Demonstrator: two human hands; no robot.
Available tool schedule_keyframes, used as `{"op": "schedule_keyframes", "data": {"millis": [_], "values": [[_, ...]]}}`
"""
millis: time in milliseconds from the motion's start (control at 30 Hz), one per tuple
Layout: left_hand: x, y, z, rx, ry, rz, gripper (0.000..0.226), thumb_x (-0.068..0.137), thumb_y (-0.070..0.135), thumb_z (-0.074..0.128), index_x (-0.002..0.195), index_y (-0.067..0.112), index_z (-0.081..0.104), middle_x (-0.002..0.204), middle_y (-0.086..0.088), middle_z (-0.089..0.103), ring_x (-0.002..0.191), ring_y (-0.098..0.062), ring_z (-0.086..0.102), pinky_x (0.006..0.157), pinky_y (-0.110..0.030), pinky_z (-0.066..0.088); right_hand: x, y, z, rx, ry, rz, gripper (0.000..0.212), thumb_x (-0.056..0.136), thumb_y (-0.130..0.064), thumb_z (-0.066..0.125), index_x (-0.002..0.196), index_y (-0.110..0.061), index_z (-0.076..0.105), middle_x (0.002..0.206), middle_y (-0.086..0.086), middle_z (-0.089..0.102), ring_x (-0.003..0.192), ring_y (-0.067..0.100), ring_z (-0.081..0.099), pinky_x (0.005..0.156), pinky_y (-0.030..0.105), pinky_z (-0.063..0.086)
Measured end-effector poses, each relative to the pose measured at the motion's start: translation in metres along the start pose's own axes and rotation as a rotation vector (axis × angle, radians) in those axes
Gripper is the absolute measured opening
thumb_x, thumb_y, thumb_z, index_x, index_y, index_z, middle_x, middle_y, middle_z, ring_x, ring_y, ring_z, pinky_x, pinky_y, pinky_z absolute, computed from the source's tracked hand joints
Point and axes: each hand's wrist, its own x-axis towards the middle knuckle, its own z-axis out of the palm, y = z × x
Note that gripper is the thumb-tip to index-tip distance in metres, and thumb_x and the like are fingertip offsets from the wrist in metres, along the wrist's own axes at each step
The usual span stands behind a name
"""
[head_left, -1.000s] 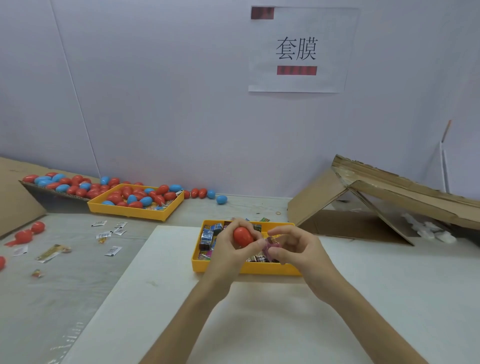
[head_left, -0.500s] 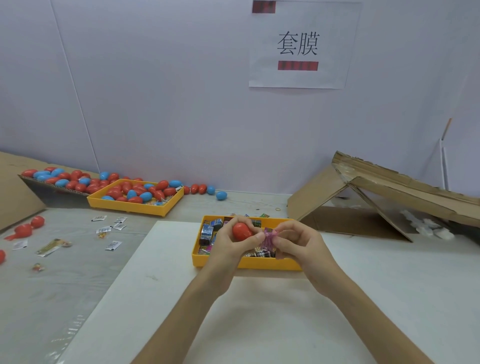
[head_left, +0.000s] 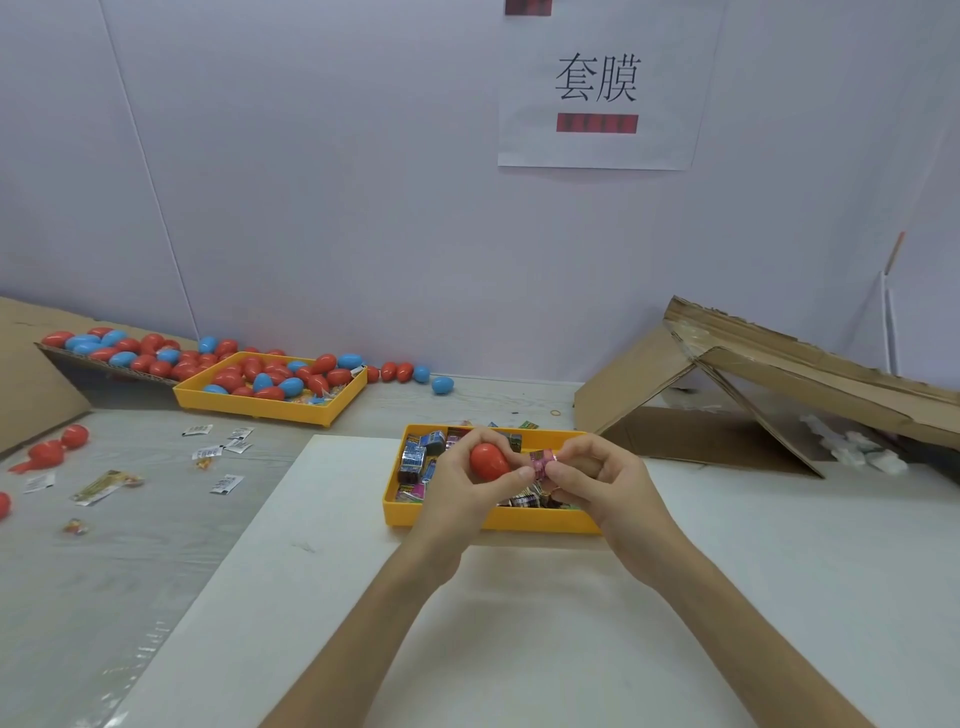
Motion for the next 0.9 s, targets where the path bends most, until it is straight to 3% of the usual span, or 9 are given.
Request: {"op": "schedule_keyframes", "data": {"millis": [100,233,333,600,733,800,900], "values": [[-0.0003,0.0009,-0.0004,-0.027,0.001,0.003,0.021,0.084,0.009,0.079,0.096,0.011,0.062,0.082,0.013,0.072,0.08,-0.001,0.068,0.069,-0.018,0.054,0.0007,0.0009,0.0006,0.041,-0.015,0.019,0.023,0.067,-0.029,0.084,0.087,-0.019,0.077,0.096,0.018,0.076,0.086,0.025,0.075,0.077,0.028,0.058],[-0.0001,0.0026,-0.0015,-0.099,-0.012,0.008,0.02,0.086,0.003,0.075,0.092,0.012,0.058,0.092,-0.003,0.078,0.085,-0.008,0.071,0.072,-0.019,0.054,0.0021,0.0028,0.0008,0.055,0.034,0.03,0.039,0.071,-0.023,0.08,0.105,-0.006,0.07,0.093,0.018,0.076,0.083,0.025,0.075,0.075,0.028,0.059],[0.0,0.0031,-0.0018,-0.115,-0.034,0.005,0.02,0.087,0.003,0.074,0.092,0.012,0.057,0.097,-0.007,0.078,0.092,-0.014,0.072,0.077,-0.021,0.055,0.0022,0.0021,-0.0004,0.07,0.041,0.047,0.034,0.075,-0.02,0.076,0.101,0.0,0.067,0.092,0.019,0.076,0.082,0.025,0.075,0.073,0.027,0.059],[-0.0007,0.0019,0.0013,-0.099,-0.038,-0.044,0.02,0.084,0.004,0.078,0.09,0.013,0.061,0.104,-0.007,0.076,0.106,-0.02,0.072,0.083,-0.028,0.058,0.0034,0.0026,-0.0019,0.05,0.114,0.009,0.044,0.074,-0.019,0.078,0.111,-0.004,0.061,0.089,0.018,0.076,0.082,0.025,0.074,0.072,0.026,0.058],[-0.0038,0.0,0.0037,0.053,-0.088,-0.058,0.021,0.083,0.006,0.081,0.085,0.017,0.063,0.099,-0.015,0.067,0.092,-0.029,0.068,0.083,-0.038,0.057,0.0037,0.0029,-0.0034,0.037,0.1,0.005,0.04,0.074,-0.018,0.079,0.107,-0.004,0.062,0.085,0.016,0.076,0.078,0.023,0.072,0.073,0.029,0.058],[-0.005,-0.0009,0.005,0.106,-0.114,-0.044,0.022,0.082,0.008,0.082,0.085,0.018,0.063,0.089,-0.003,0.061,0.082,-0.018,0.061,0.076,-0.032,0.052,0.0036,0.0036,-0.0035,-0.009,0.093,-0.002,0.031,0.079,-0.014,0.077,0.105,-0.007,0.062,0.081,0.012,0.075,0.074,0.02,0.07,0.069,0.027,0.056],[-0.0046,-0.0001,0.0057,0.074,-0.113,-0.041,0.021,0.083,0.006,0.081,0.084,0.018,0.063,0.086,0.005,0.061,0.081,-0.012,0.062,0.071,-0.028,0.054,0.0036,0.0043,-0.0044,-0.055,0.097,-0.007,0.02,0.087,-0.007,0.074,0.103,-0.011,0.063,0.078,0.008,0.075,0.072,0.014,0.068,0.063,0.021,0.052]]}}
